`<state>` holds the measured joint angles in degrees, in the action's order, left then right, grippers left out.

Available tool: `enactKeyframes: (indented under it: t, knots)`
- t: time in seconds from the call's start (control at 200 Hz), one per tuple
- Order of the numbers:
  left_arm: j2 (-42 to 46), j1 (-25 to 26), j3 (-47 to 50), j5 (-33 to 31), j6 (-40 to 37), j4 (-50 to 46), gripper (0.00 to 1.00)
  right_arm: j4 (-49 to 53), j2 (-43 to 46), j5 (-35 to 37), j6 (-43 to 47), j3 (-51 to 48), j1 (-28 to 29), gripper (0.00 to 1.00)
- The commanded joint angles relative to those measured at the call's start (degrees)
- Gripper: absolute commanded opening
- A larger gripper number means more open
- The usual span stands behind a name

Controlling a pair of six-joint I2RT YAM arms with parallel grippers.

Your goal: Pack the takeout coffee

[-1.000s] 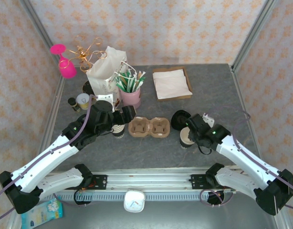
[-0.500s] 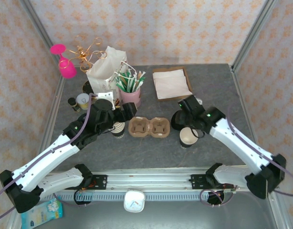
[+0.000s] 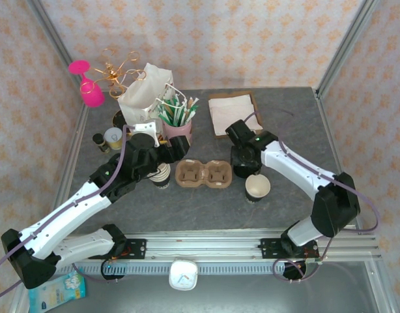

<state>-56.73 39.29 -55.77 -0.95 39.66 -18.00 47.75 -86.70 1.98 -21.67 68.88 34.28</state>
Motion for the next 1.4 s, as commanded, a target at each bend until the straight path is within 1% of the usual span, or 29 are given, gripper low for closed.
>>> enactKeyframes:
  t: [0.0, 0.055, 0.135, 0.435, 0.576, 0.656, 0.801, 0.891, 1.166, 1.396]
  knots:
    - [0.9, 0.3, 1.1, -2.2, 1.0, 1.9, 0.86, -1.2, -1.7, 1.5, 1.5, 1.7, -0.4, 0.48]
    - [1.1, 0.3, 1.2, -2.3, 1.0, 1.8, 0.87, -1.6, -2.4, 1.1, 1.6, 1.6, -0.4, 0.47]
    - [1.3, 0.3, 1.3, -2.4, 1.1, 1.6, 0.87, -1.5, -3.4, 0.4, 1.9, 1.9, -0.4, 0.44]
    - [1.7, 0.3, 1.9, -2.7, 1.3, 1.3, 0.87, -2.4, -3.9, 0.0, 1.5, 0.6, -0.4, 0.34]
    - [1.4, 0.3, 2.0, -2.7, 1.2, 1.4, 0.88, -2.8, -4.2, -0.2, 1.5, 0.2, -0.4, 0.33]
    - [1.1, 0.3, 1.8, -2.5, 1.1, 1.6, 0.88, -2.9, -4.2, -0.4, 1.3, 0.1, -0.4, 0.30]
    - [0.2, 0.3, 1.1, -2.3, 0.8, 1.4, 0.88, -3.5, -3.9, -0.9, 1.2, -0.4, -0.4, 0.27]
    - [0.0, 0.3, 0.9, -2.1, 0.7, 1.4, 0.88, -3.1, -4.0, -0.5, 1.1, -0.4, -0.4, 0.20]
    - [0.0, 0.3, 1.0, -2.1, 0.7, 1.6, 0.88, -3.1, -2.0, -0.7, 0.8, -0.5, -0.9, 0.17]
    - [0.0, 0.3, 0.7, -2.2, 0.5, 1.8, 0.88, -3.8, 2.2, -2.7, -0.2, -0.3, -1.8, 0.15]
